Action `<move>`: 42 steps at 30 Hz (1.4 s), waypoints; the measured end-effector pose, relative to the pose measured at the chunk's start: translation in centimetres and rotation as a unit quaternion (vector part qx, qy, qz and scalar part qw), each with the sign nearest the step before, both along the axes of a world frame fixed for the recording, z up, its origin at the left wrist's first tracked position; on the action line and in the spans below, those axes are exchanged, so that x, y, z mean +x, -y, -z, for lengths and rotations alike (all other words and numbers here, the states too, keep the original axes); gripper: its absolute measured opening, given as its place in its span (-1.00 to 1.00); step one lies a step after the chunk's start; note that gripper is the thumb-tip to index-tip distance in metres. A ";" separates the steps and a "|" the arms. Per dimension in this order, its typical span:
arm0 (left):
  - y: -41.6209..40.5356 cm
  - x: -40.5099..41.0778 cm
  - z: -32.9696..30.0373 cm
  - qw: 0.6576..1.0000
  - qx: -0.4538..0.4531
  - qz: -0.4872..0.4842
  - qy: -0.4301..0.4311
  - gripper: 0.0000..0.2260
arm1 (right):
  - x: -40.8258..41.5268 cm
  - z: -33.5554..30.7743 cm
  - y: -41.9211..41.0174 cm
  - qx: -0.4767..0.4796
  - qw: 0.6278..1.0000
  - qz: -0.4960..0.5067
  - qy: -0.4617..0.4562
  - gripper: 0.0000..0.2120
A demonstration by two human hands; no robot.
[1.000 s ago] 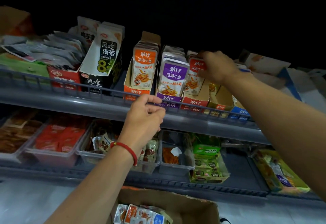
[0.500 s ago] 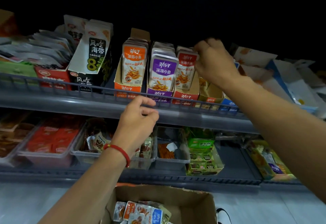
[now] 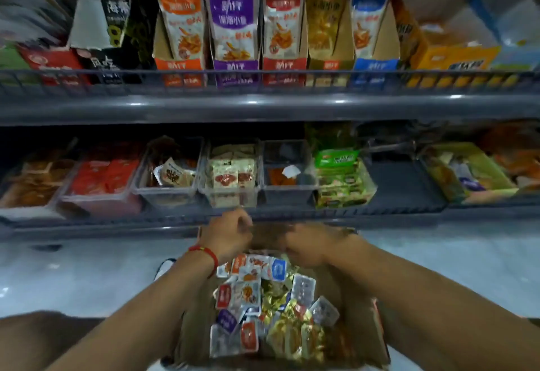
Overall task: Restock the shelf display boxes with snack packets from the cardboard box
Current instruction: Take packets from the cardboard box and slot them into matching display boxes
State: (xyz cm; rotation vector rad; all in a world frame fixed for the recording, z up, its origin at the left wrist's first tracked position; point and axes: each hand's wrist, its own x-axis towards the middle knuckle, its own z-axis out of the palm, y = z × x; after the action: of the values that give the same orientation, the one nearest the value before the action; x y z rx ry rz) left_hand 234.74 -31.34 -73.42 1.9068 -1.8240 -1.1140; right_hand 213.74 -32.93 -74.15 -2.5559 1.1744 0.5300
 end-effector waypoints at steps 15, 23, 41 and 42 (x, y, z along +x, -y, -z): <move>-7.3 1.8 18.4 0.938 0.343 -0.049 0.001 -0.53 | 2.7 21.9 -4.3 0.151 0.955 0.220 0.128 -0.40; -4.7 -0.7 18.9 0.918 0.355 -0.139 -0.104 -0.75 | 8.7 26.4 -3.7 0.125 0.931 0.301 0.161 -0.33; -7.5 -3.1 14.6 0.809 0.365 -0.392 -0.243 -0.89 | -1.5 16.2 -6.2 0.275 0.582 0.600 0.475 -0.92; -7.6 -3.3 13.8 0.797 0.375 -0.387 -0.274 -0.82 | -2.1 14.6 -6.4 0.290 0.552 0.604 0.496 -0.89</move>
State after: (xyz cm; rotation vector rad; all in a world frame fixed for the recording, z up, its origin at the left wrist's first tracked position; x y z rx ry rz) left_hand 231.47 -23.76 -87.25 2.0160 -0.1843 -1.8904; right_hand 211.64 -26.58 -88.80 -0.6680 1.4484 -0.6906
